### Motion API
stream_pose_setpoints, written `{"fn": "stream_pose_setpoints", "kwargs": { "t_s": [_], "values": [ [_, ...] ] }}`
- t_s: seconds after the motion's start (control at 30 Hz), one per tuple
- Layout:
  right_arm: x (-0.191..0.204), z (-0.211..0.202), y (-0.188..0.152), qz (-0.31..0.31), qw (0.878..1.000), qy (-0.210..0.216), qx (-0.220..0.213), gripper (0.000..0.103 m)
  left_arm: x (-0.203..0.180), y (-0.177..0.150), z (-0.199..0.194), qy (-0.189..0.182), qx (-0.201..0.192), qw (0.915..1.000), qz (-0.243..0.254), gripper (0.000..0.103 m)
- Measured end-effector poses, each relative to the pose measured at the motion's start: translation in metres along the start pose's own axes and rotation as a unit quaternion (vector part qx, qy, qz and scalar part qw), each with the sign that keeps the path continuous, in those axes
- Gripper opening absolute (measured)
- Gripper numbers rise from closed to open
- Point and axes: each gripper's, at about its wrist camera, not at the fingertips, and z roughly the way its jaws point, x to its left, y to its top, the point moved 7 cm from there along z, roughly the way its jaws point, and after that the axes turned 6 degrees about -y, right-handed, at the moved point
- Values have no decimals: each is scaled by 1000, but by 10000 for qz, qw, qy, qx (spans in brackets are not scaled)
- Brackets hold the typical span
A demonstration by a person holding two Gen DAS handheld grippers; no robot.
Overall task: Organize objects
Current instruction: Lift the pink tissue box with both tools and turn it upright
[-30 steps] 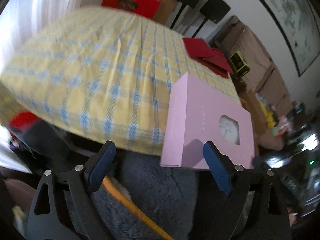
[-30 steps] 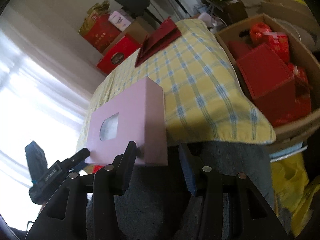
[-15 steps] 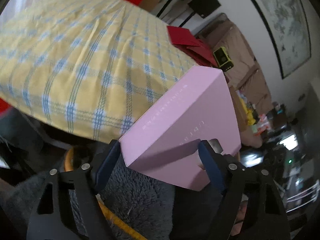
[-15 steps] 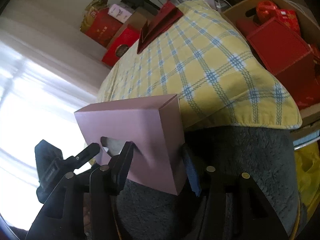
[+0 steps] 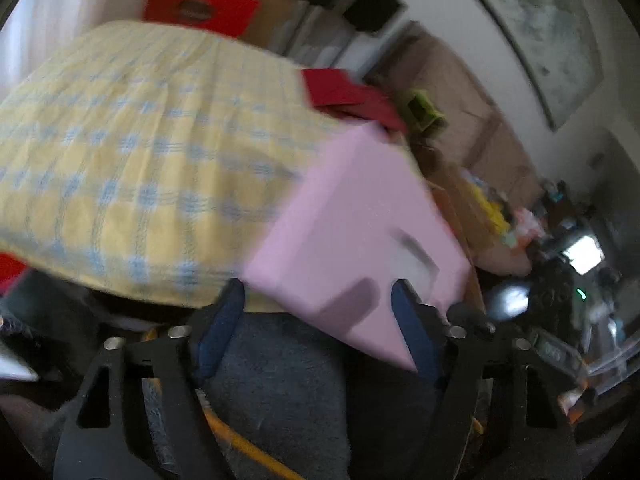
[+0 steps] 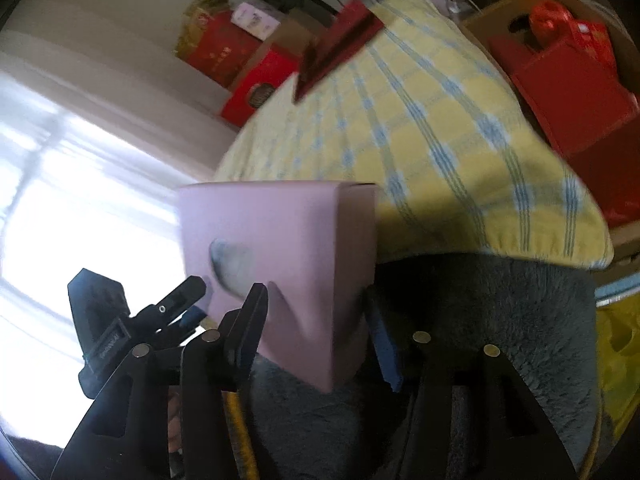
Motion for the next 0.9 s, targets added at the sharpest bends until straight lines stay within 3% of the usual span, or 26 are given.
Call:
{"fn": "stream_pose_setpoints", "kwargs": {
  "t_s": [0.03, 0.07, 0.1, 0.13, 0.2, 0.23, 0.3, 0.43, 0.5, 0.63, 0.7, 0.77, 0.9],
  "values": [
    [5, -3, 4, -31, 9998, 179, -4, 37, -9, -3, 6, -300, 240, 9993, -7, 46],
    [12, -4, 7, -1, 9984, 558, 61, 34, -17, -7, 12, -376, 393, 9985, 28, 46],
    [19, -4, 11, 71, 9959, 888, 122, 34, -20, -10, 15, -193, 378, 9990, 136, 46],
    [24, -2, 15, 88, 9953, 960, 127, 34, -21, -11, 18, 69, 328, 9991, 257, 48],
    [25, 4, 22, -59, 9987, 495, 50, 37, -16, -12, 22, 117, 329, 9992, 176, 54],
    [21, 8, 23, -80, 9998, 173, 38, 37, -8, -10, 22, -8, 362, 9993, -107, 54],
    [12, 15, 21, 45, 10000, 25, 80, 42, 5, -8, 16, -89, 271, 9986, -453, 54],
    [-7, 18, 10, 501, 9981, 326, 129, 57, 31, -1, 9, -63, 56, 9967, -802, 59],
    [-11, 20, 9, 607, 9972, 422, 140, 58, 36, 0, 11, -212, 44, 9948, -1000, 62],
    [-4, 29, 13, 657, 9955, 656, 188, 58, 35, 1, 19, -402, 110, 9936, -1052, 63],
    [1, 35, 13, 698, 9935, 859, 253, 50, 31, -2, 26, -474, 197, 9935, -1013, 63],
    [6, 41, 13, 761, 9903, 1103, 364, 49, 24, -4, 32, -579, 322, 9933, -947, 63],
    [12, 36, 9, 716, 9906, 1092, 409, 48, 17, -8, 32, -499, 306, 9948, -838, 65]
  ]
}}
